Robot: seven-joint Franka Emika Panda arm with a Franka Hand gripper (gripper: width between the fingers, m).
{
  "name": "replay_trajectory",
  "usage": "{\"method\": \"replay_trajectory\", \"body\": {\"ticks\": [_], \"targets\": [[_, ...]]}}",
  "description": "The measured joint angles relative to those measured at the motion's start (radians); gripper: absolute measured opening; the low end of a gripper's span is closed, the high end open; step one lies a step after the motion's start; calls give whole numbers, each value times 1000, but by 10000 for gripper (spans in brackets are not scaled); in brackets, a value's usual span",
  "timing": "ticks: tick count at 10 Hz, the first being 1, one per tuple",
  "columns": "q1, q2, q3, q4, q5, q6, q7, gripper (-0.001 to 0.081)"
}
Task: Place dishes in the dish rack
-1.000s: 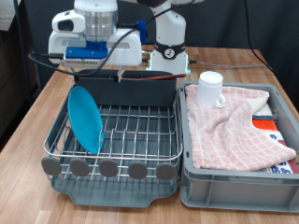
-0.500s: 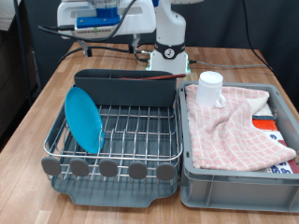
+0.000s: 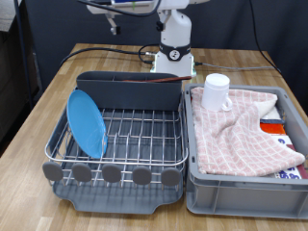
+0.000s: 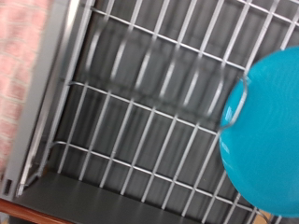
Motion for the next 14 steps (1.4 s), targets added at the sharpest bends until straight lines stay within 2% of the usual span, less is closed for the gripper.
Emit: {"method": "replay_trajectory", "body": {"ticks": [2,4,5,9,10,14], "targets": [[22,-9,36,-2,1,-29,-4,802],[42,-10,78,11,7,-133,27,802],[53,-11,99,14,13,-156,56,802],[86,-11,187,10,21,-159,212,802],[88,-11,195,6,16,-157,245,802],[90,-3,205,-3,17,-161,213,802]]}}
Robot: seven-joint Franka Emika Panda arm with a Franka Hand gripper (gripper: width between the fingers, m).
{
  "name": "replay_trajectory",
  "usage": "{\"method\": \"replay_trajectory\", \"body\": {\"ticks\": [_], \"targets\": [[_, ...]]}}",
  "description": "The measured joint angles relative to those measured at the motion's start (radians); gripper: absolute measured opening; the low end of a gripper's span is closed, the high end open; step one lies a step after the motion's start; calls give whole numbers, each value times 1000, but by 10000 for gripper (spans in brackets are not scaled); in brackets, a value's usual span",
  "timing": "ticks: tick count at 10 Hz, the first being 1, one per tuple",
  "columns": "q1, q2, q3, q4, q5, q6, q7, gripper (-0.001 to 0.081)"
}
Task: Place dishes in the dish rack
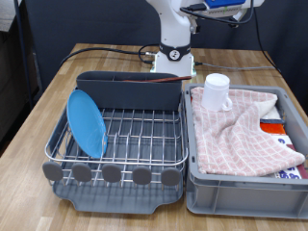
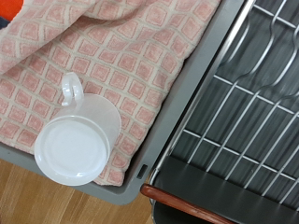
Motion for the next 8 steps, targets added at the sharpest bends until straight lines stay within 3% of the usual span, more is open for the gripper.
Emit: {"method": "replay_trajectory", "body": {"ticks": [8], "targets": [[40,3,134,-48,-35,18,133,802]]}}
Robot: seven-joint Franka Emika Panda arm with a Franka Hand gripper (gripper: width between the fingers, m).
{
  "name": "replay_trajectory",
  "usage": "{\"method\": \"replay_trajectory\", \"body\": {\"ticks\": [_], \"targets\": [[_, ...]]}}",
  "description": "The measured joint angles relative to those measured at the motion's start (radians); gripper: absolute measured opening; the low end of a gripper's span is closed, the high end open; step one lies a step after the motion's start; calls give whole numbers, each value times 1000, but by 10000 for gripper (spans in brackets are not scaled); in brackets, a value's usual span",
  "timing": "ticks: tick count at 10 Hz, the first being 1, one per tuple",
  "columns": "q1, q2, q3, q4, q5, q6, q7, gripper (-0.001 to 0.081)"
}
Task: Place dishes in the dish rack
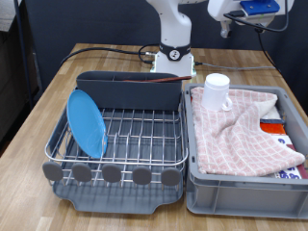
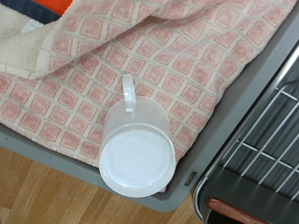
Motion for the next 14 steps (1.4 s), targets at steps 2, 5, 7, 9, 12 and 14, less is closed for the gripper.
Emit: {"method": "replay_trajectory", "body": {"ticks": [2,5,7,9,12,14], "targets": [[1,10,18,-26,-12,31,-3,802],[1,40,29,-56,-24,71,-27,802],[1,59,31,-75,-28,103,-41,802],[1,61,31,-80,-27,114,-44,802],[1,61,38,-81,-27,109,-44,802],[1,62,53,-82,-27,111,-40,802]]}}
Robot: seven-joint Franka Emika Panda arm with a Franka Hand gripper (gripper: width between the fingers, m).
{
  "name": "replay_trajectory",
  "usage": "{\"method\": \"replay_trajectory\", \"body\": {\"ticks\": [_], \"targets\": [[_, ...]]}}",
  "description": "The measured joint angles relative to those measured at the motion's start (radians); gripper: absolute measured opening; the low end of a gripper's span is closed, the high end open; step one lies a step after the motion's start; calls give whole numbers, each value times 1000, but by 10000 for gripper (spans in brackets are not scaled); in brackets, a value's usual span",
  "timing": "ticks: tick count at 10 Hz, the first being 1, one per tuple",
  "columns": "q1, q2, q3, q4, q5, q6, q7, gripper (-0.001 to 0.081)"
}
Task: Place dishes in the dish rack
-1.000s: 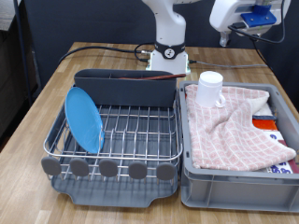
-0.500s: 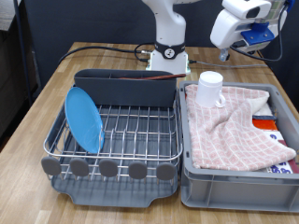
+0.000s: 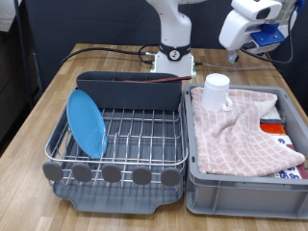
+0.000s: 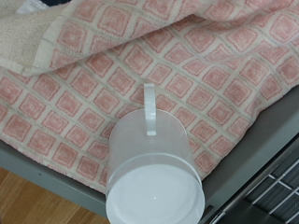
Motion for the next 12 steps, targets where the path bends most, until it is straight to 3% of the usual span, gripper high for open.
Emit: {"method": "replay_trajectory", "body": {"ticks": [4,12], "targets": [[0,13,14,-25,6,47,13,802],[-5,67,10,-129,7,189,11,802]]}}
